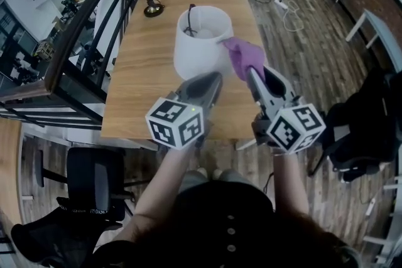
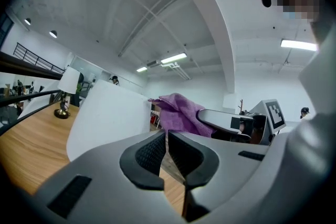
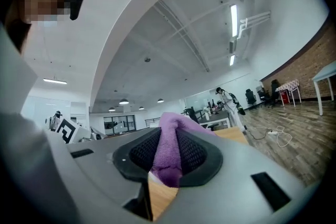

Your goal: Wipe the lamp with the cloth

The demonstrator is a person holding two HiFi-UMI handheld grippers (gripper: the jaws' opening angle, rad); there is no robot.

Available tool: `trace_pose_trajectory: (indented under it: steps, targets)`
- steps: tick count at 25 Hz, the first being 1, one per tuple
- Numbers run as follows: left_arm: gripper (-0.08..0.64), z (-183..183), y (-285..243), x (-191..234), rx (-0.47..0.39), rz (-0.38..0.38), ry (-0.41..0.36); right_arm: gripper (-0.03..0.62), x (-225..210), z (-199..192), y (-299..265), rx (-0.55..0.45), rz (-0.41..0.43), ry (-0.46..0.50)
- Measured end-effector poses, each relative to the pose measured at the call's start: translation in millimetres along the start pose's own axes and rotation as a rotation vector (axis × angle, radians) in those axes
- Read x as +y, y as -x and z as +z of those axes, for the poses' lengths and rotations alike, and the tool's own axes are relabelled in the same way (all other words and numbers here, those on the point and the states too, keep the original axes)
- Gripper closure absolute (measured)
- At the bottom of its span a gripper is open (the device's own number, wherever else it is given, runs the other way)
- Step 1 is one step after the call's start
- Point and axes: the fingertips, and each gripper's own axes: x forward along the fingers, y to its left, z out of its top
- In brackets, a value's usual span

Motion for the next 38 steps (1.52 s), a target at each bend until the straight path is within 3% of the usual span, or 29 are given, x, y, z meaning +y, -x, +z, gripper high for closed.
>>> trace_pose_trajectory:
  steps: [7,12,26,38]
  targets:
    - [0.549,-5.1,23.6,8.1,0.015,0.050,-0.049,0.514,39.8,-15.2,-11.9,0.039,0.100,0.035]
    - [0.549,-8.9,37.6,15.1,-0.002,0.079,-0.027,0.514,60.5,-28.9,-16.3,0.067,0.148,0.044]
    - [0.549,-15.7,37.7,23.7,-0.009,0.082,0.041,0.514,55.4,-44.3,-22.1,0.084,0.161,0.024]
    - [0.549,-17.6,30.5,25.5,0.004,0.067,0.044,0.514,52.5,-48.3,-23.6,0.100,0.153,0.038]
